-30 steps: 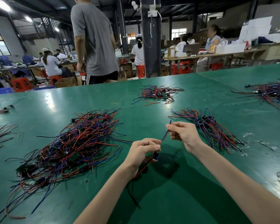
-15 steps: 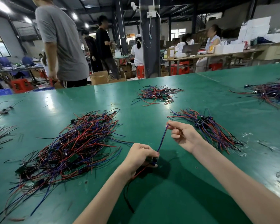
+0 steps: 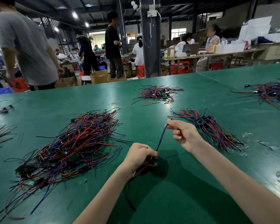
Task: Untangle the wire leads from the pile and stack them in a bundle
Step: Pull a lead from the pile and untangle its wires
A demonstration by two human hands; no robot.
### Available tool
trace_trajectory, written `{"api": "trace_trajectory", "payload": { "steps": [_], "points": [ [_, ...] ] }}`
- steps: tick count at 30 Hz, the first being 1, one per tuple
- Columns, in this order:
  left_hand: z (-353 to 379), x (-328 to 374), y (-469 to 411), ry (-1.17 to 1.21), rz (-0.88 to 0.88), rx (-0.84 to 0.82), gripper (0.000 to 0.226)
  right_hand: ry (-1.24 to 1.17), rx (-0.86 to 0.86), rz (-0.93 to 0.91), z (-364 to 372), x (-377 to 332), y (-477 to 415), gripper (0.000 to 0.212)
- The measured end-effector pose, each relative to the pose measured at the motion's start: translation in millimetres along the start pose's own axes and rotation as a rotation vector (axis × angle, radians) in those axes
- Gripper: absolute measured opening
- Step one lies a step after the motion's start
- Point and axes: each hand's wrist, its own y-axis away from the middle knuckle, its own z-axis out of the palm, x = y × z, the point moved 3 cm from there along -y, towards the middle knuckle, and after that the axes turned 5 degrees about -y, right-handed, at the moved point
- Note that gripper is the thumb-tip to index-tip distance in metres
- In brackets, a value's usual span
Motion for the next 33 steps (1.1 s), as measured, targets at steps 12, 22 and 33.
{"api": "trace_trajectory", "payload": {
  "steps": [12, 22, 33],
  "points": [
    [3, 2, 1, 0.08, 0.008, -0.03, 0.029, -0.353, -0.27, 0.318, 14, 7, 5, 0.01],
    [11, 9, 10, 0.117, 0.155, -0.203, 0.025, 0.096, -0.015, -0.148, -15, 2, -14, 0.021],
    [15, 10, 18, -0.003, 0.165, -0.26, 0.027, 0.966, -0.027, -0.639, -12, 5, -9, 0.015]
  ]
}}
